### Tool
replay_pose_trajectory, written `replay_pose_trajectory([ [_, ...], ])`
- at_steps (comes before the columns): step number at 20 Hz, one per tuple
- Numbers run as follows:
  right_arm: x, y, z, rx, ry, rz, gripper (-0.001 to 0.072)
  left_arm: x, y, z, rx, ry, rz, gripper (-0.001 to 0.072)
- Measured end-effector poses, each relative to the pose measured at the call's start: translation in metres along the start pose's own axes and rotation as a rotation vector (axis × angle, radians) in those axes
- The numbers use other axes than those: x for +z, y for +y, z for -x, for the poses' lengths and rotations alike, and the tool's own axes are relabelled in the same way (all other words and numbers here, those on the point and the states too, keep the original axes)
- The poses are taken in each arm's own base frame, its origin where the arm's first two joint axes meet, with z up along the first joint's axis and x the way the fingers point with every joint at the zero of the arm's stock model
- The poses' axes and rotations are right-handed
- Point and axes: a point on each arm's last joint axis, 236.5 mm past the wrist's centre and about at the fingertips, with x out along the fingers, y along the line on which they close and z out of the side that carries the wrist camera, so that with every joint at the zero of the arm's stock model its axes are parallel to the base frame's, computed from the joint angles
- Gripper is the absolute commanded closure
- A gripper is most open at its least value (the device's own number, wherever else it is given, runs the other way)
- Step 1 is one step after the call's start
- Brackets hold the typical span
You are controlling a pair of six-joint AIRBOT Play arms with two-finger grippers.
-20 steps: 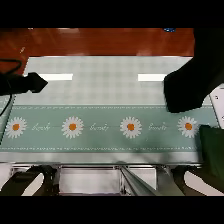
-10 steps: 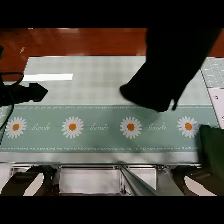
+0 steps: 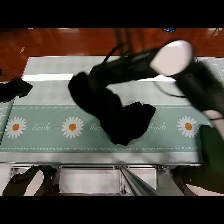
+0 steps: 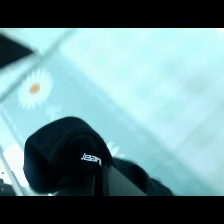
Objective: Fold the shirts.
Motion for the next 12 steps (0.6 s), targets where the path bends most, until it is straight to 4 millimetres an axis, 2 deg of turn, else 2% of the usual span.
replay_pose_trajectory([
  [1, -0.017, -0.004, -0.028, 0.017, 0.044, -0.050, 0.0453, 0.000, -0.002, 0.000, -0.013, 0.001, 0.011, 0.0207],
  [2, -0.032, -0.008, -0.051, 0.032, 0.079, -0.101, 0.0302, -0.002, -0.005, -0.001, -0.027, 0.005, 0.023, 0.0207],
  [4, -0.053, -0.016, -0.082, 0.061, 0.128, -0.203, 0.0303, -0.007, -0.008, -0.004, -0.046, 0.019, 0.041, 0.0207],
  [5, -0.054, -0.025, -0.087, 0.067, 0.131, -0.247, 0.0305, -0.010, -0.009, -0.005, -0.053, 0.029, 0.049, 0.0207],
  [6, -0.050, -0.039, -0.083, 0.064, 0.123, -0.284, 0.0305, -0.013, -0.009, -0.006, -0.057, 0.038, 0.053, 0.0207],
  [8, -0.035, -0.072, -0.056, 0.045, 0.095, -0.347, 0.0306, -0.021, -0.011, -0.007, -0.067, 0.071, 0.051, 0.0207],
  [10, -0.015, -0.122, -0.002, -0.029, 0.037, -0.388, 0.0306, -0.040, -0.011, -0.010, -0.074, 0.152, 0.049, 0.0207],
  [12, -0.019, -0.174, 0.059, -0.163, 0.006, -0.435, 0.0306, -0.063, -0.011, -0.017, -0.084, 0.250, 0.051, 0.0208],
])
